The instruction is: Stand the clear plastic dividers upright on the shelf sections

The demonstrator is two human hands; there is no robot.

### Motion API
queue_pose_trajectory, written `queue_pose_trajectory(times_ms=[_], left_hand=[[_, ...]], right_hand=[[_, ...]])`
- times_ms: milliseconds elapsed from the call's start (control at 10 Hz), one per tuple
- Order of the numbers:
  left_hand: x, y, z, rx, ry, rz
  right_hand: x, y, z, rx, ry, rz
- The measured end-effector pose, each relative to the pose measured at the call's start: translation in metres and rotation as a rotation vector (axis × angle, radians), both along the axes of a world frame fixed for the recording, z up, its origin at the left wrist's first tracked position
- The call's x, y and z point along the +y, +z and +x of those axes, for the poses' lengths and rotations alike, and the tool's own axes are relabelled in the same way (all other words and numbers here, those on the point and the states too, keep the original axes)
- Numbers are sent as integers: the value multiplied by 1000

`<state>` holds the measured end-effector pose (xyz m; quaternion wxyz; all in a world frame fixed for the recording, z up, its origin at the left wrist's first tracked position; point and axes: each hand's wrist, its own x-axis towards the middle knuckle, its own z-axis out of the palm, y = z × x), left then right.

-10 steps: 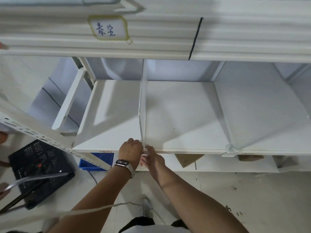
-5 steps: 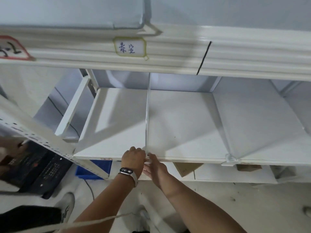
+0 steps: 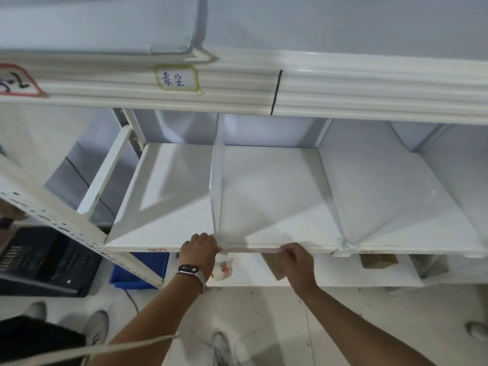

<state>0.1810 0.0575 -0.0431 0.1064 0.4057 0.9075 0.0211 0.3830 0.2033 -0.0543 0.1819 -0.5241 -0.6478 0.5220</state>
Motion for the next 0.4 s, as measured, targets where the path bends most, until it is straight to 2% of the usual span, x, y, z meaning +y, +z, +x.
queue_pose_trajectory(times_ms=[100, 200, 300, 400], left_hand=[[-1, 12, 13, -72, 75, -57], [-1, 24, 29, -125, 171, -87], [1, 42, 55, -213, 244, -110], [3, 53, 77, -223, 265, -127]], right_hand=[[22, 2, 29, -134, 143, 285], [51, 4, 56, -318, 380, 439], [77, 6, 83, -558, 627, 472], [91, 11, 103, -681, 777, 494]])
